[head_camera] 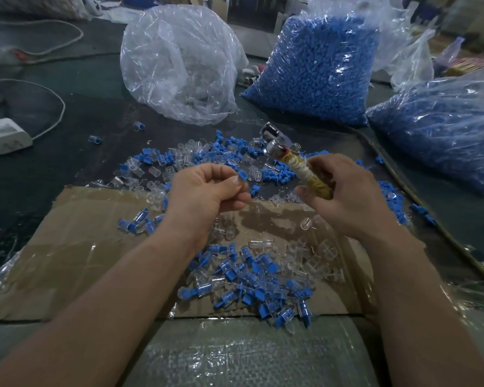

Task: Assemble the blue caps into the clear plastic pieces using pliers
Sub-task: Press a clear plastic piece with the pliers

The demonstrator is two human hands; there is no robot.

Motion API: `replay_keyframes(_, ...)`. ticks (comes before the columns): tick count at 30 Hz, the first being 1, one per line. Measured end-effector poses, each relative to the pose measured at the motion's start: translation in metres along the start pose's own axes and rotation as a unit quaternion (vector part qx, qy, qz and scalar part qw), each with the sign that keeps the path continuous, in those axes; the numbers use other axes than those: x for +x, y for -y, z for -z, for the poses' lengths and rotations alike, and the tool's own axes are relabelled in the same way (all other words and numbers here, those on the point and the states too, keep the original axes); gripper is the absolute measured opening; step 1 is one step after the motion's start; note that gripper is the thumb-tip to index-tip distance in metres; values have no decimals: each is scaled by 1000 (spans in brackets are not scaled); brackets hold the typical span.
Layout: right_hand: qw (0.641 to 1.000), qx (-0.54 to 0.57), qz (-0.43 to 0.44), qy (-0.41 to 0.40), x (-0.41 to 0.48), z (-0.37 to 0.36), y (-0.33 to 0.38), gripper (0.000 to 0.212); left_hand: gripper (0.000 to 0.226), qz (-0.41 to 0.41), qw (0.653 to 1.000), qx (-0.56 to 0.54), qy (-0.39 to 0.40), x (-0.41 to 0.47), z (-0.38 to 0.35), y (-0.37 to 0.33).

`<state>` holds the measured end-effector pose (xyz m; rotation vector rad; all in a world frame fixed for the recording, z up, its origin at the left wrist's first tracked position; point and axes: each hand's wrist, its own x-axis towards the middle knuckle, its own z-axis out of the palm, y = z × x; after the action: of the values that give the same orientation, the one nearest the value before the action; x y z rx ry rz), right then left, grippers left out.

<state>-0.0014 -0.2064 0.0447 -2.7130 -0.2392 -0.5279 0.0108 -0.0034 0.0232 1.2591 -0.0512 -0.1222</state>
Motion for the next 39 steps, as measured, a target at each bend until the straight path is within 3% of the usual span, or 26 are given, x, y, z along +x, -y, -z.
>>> replay_keyframes(9, 993, -7, 67, 99, 0, -6, 9, 47, 15, -54, 997, -13, -53, 3, -3, 1)
replay_keyframes(16, 990, 12, 73, 119, -1, -5, 13, 50, 17, -67, 996, -10, -53, 2, -5, 0)
replay_keyframes(22, 988, 24, 68, 138, 0, -4, 14, 40, 18, -71, 996, -4, -54, 2, -5, 1)
replay_keyframes(39, 995, 24, 42, 86, -1, -16, 30, 40, 18, -119, 987, 43, -96, 0, -3, -3)
